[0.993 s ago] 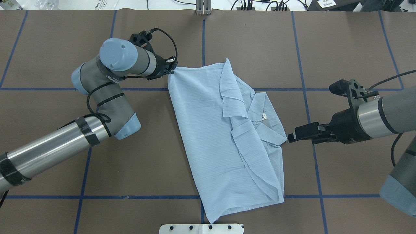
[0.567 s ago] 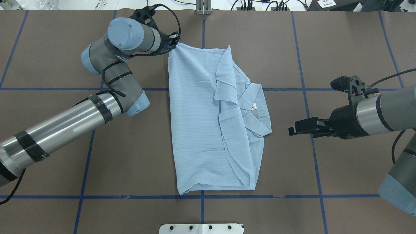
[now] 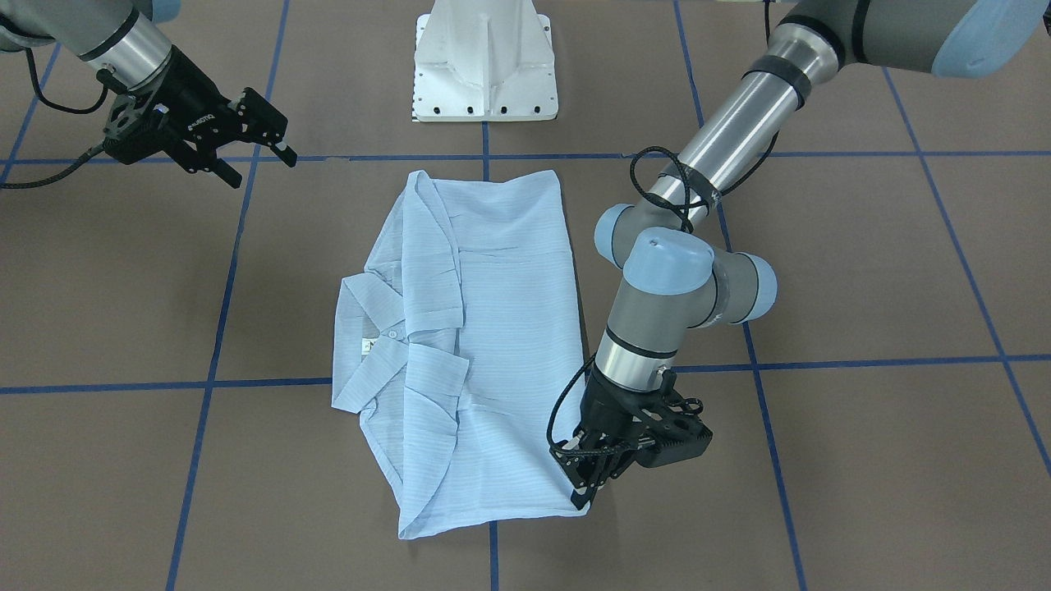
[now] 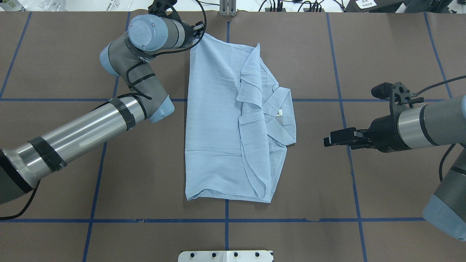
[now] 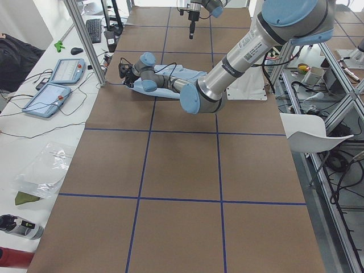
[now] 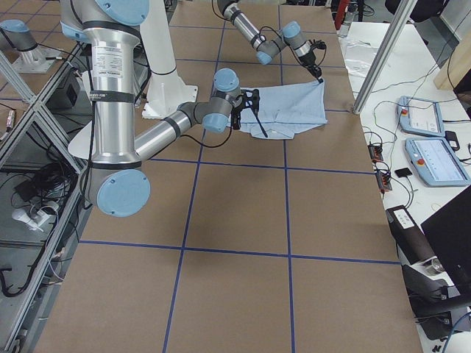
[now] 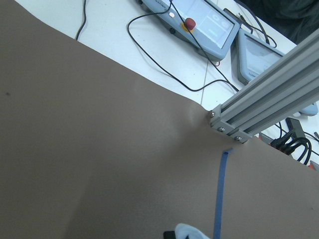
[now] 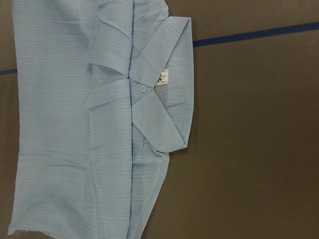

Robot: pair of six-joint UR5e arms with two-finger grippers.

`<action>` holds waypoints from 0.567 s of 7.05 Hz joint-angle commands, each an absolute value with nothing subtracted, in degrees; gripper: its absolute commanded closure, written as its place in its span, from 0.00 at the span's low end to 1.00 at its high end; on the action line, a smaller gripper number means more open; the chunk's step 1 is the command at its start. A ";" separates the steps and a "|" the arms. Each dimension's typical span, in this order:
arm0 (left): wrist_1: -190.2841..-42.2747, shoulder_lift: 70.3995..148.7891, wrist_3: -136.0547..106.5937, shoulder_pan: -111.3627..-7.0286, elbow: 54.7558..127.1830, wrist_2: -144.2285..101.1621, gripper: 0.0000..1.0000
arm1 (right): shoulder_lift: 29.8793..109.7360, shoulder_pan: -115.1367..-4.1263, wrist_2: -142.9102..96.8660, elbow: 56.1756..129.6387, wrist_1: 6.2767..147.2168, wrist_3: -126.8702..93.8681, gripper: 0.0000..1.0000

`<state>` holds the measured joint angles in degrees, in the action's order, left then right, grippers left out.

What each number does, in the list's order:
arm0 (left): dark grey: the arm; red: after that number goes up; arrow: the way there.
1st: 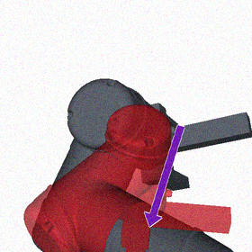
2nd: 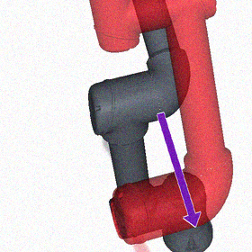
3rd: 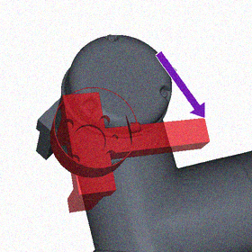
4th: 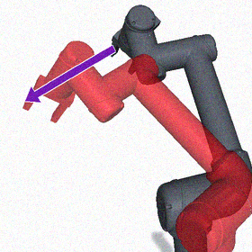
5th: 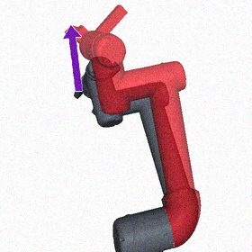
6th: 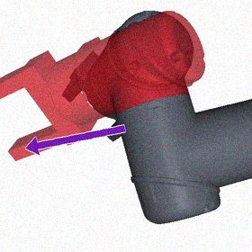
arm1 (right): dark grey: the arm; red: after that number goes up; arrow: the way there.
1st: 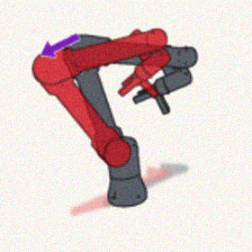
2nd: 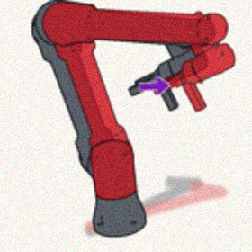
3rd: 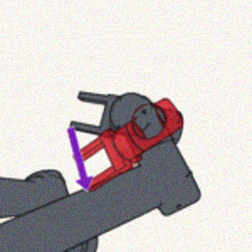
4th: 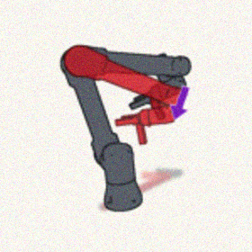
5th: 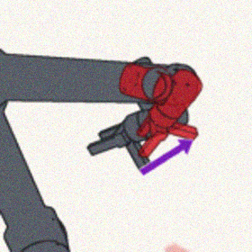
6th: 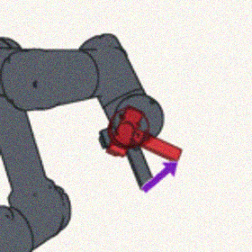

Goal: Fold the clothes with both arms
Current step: 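Move the right gripper over the collar area of the folded shirt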

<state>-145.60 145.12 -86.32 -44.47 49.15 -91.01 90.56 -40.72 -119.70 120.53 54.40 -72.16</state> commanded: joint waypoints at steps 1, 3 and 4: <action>-145.81 145.20 -85.61 -44.65 48.08 -90.35 1.00 | 90.53 -40.61 -119.18 120.50 54.40 -72.16 0.00; -145.98 145.19 -85.69 -44.74 48.08 -90.35 0.73 | 89.65 -40.61 -118.83 119.80 54.40 -72.16 0.00; -146.33 145.20 -85.69 -44.74 48.34 -90.53 0.01 | 89.47 -40.61 -118.22 118.92 54.40 -72.16 0.00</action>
